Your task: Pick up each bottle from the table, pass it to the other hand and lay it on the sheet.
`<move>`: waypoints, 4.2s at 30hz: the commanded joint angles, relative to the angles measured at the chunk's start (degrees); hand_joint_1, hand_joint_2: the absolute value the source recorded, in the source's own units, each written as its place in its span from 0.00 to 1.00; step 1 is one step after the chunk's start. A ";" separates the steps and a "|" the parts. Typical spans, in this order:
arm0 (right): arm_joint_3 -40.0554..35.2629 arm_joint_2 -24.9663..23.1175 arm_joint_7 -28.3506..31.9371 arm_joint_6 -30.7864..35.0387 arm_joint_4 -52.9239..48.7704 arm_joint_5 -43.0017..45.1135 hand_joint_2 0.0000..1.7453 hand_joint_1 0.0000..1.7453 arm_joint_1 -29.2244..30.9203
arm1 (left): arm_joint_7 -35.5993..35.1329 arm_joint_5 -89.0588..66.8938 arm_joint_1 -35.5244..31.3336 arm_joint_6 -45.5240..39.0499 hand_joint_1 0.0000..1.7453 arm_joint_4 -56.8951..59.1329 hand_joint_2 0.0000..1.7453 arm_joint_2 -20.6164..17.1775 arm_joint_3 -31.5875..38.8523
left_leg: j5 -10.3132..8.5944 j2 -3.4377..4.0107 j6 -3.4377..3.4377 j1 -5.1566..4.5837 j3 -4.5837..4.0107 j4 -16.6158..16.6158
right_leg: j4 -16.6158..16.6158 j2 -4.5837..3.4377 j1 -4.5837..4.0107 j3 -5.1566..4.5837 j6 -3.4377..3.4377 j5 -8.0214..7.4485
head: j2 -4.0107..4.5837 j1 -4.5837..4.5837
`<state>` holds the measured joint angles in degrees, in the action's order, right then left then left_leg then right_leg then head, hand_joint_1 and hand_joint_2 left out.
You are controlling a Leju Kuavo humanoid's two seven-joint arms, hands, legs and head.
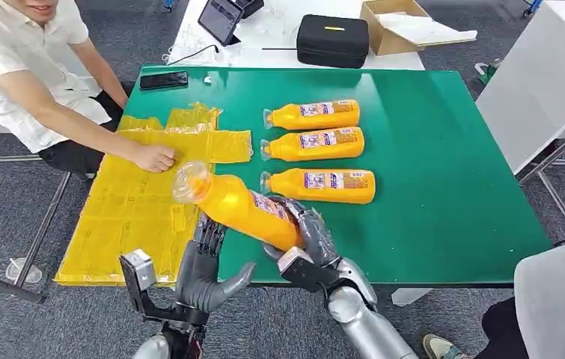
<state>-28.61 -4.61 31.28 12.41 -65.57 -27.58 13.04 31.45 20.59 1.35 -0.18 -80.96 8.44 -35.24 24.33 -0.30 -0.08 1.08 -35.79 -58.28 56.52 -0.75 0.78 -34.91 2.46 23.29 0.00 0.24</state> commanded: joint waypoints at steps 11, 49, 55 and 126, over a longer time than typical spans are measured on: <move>-10.08 -2.93 2.20 0.98 11.35 2.25 1.00 1.00 4.59 | 1.41 3.59 -5.70 -3.19 0.00 4.99 1.00 2.43 2.87 | 0.05 0.02 -0.07 -0.02 0.31 0.06 | -0.06 0.10 -0.02 0.30 -0.12 0.05 | 0.00 0.00; -1.13 -0.09 5.50 11.62 9.01 2.97 0.00 0.00 -2.66 | 3.06 0.87 -1.14 -8.66 1.00 -3.55 1.00 0.75 9.72 | 0.03 -0.08 -0.04 -0.01 0.11 0.04 | -0.04 0.15 -0.02 0.11 -0.06 0.06 | 0.00 0.00; 18.40 -0.41 8.72 27.59 -6.82 -6.24 0.00 0.00 -10.65 | 6.44 -27.20 0.03 -32.22 1.00 -3.49 1.00 -0.51 13.23 | 0.04 -0.11 -0.06 -0.04 0.12 0.03 | -0.02 0.20 0.01 0.14 -0.07 0.09 | 0.00 0.00; 9.17 2.42 8.72 27.59 3.20 1.94 1.00 0.00 -2.54 | 0.25 -62.91 -16.48 -7.82 0.00 19.56 1.00 -12.60 2.01 | -0.22 -0.12 0.06 0.00 0.16 -0.02 | 0.12 0.15 -0.03 0.09 -0.23 -0.13 | 0.00 0.00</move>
<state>-21.40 -2.71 39.95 40.04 -65.05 -22.95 9.96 32.48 -43.17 -18.38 -7.23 -47.51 -0.22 -27.45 24.06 -0.48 0.02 1.08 -35.70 -58.27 56.64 -0.62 0.78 -34.89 2.30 23.13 0.00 0.24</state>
